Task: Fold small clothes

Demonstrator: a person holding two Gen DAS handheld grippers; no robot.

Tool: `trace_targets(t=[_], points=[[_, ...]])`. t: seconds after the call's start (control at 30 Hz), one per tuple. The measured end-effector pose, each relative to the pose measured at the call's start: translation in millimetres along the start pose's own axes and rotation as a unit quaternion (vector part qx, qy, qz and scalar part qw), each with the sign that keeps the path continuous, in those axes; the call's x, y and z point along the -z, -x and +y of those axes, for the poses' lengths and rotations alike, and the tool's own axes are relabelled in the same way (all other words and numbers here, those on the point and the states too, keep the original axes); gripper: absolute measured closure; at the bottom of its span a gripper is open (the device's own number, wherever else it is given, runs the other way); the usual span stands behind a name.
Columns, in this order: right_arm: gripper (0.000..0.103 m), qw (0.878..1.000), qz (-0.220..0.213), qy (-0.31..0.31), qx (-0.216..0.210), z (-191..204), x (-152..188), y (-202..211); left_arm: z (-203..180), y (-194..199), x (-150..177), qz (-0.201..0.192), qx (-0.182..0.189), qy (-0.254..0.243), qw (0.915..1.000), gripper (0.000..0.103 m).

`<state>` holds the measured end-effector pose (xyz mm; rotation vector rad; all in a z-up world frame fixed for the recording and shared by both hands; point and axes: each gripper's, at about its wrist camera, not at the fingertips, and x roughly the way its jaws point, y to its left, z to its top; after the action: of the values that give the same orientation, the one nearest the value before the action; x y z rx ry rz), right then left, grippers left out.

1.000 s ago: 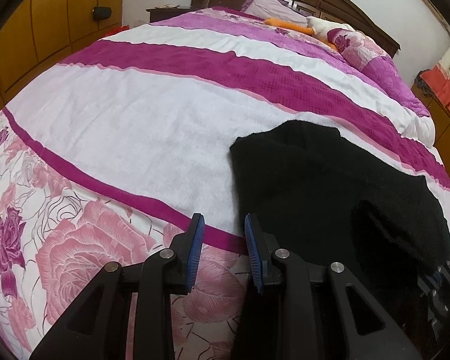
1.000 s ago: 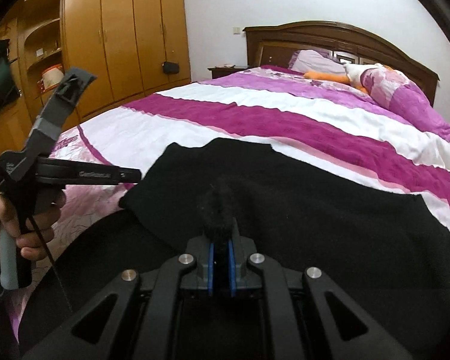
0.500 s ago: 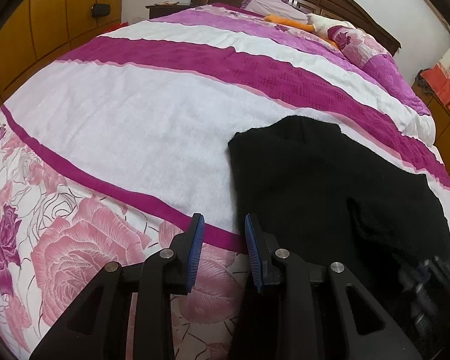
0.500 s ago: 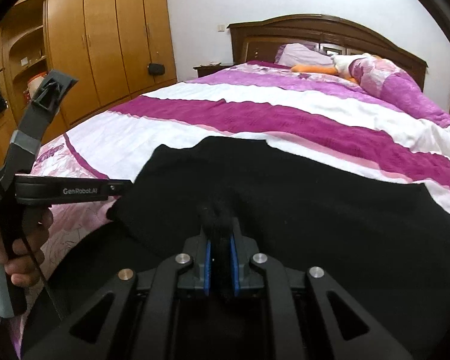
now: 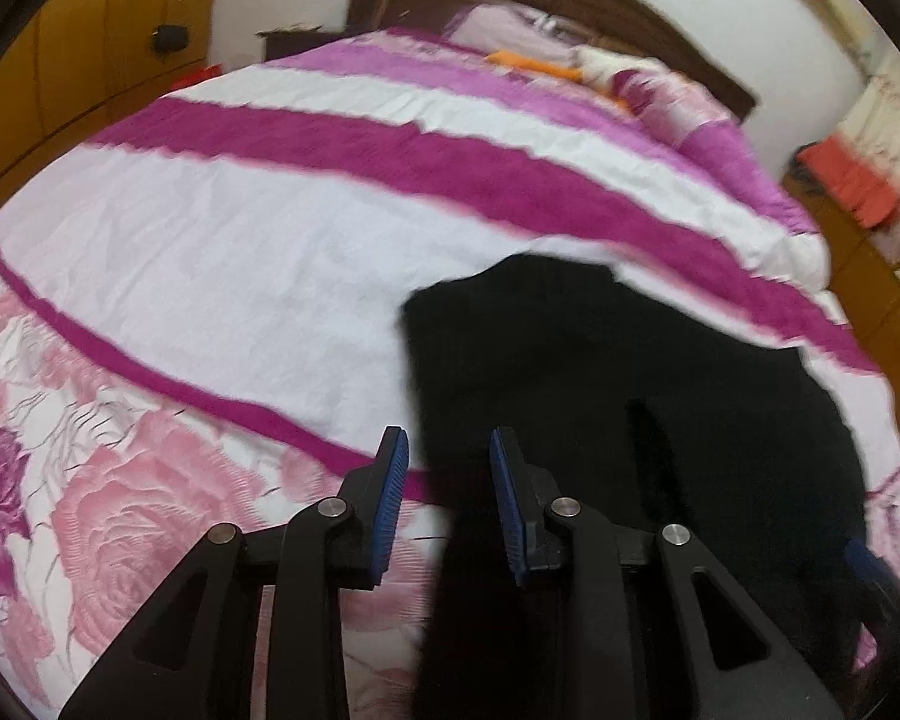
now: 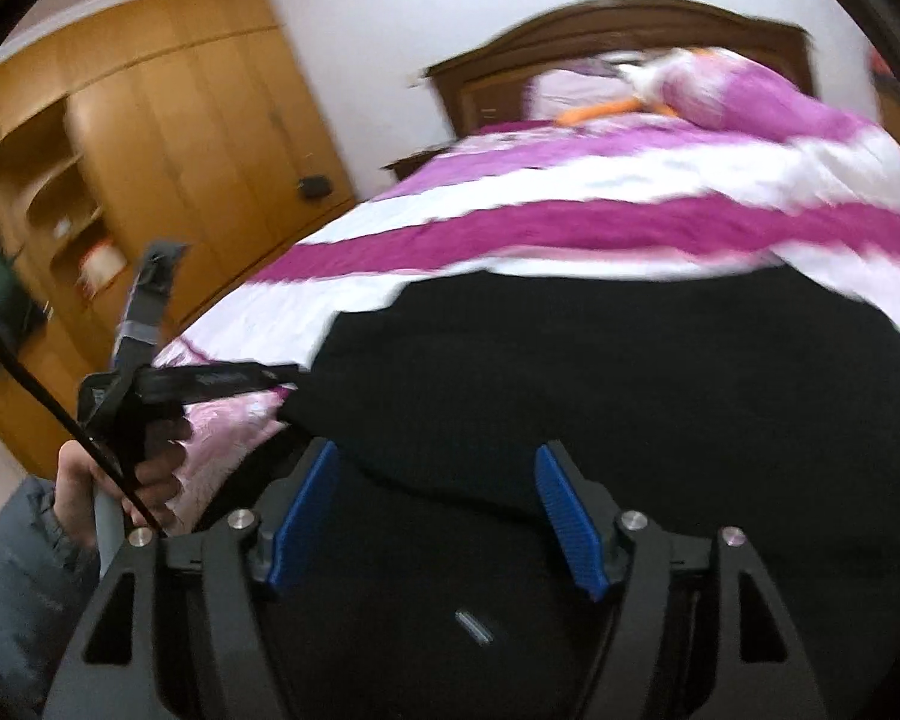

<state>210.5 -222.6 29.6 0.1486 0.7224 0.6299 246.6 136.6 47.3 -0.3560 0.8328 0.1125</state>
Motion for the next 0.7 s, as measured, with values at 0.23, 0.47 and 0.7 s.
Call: trace_targets(t=[0.23,0.47,0.7], points=[[0.031,0.994,-0.029,-0.075,0.08,-81.4,33.7,59.8,-26.2,4.4,0.2,-0.003,0.09,-0.017,0.9958,0.086],[0.031,0.989,-0.046,-0.12,0.075,-117.8,22.0,62.4,-63.3,-50.3,-18.5,0.058,0.138,-0.028,0.9884,0.086],[0.031,0.988,-0.074,-0.097,0.092,-137.0,-2.0,66.5,-76.0,-67.8,-11.8,0.066,0.121,-0.04,0.9896,0.103]])
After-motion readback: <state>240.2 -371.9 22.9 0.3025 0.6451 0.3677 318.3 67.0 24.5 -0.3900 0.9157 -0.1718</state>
